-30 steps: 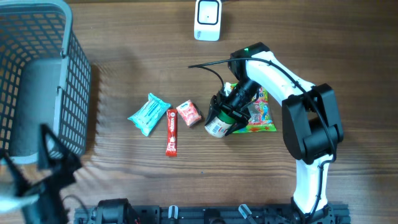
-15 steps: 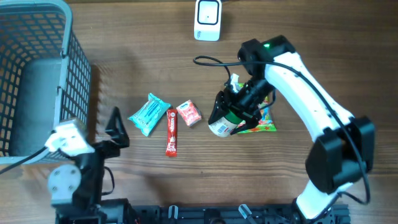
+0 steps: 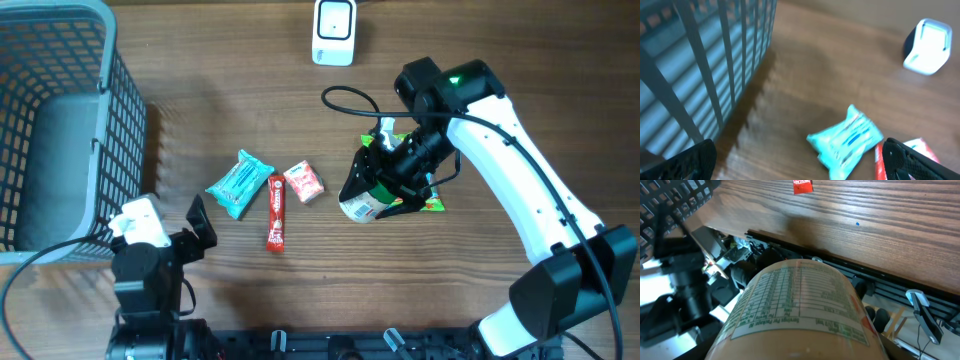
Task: Scan the item barcode
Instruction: 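Lift the jar with the right gripper and hold it to the scanner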
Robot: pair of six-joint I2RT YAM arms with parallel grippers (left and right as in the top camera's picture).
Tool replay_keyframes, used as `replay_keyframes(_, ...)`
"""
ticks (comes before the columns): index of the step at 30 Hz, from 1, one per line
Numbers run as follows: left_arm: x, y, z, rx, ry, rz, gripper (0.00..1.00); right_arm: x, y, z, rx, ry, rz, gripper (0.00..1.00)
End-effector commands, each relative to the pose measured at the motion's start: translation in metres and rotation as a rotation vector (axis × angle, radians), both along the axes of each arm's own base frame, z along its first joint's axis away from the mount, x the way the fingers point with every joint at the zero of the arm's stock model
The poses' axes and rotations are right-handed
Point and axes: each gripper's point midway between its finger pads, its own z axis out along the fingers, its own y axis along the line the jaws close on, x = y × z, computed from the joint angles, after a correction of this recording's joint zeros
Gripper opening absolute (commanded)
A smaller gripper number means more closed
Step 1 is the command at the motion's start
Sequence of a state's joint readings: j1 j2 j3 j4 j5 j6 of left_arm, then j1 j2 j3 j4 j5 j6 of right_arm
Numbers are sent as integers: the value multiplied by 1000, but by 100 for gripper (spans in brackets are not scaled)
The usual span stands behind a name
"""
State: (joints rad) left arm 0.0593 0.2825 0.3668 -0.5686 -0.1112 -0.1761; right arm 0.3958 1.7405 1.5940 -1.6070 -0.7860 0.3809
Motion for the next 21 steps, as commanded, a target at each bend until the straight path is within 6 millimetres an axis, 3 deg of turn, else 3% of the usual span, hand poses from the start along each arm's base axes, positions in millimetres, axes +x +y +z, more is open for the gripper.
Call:
replay_keyframes(1, -3, 2, -29, 13, 61, 6, 100, 1, 5, 16, 50, -32, -14, 55)
replay_keyframes(8, -3, 2, -30, 13, 65, 6, 100, 46, 1, -3, -26, -276, -10, 57)
replay_keyframes(15, -13, 2, -45, 9, 136, 5, 100, 104, 3, -6, -69, -542, -51, 54)
replay_keyframes(21, -24, 1, -60, 5, 211, 5, 100, 147, -8, 0, -165, -752, -99, 55)
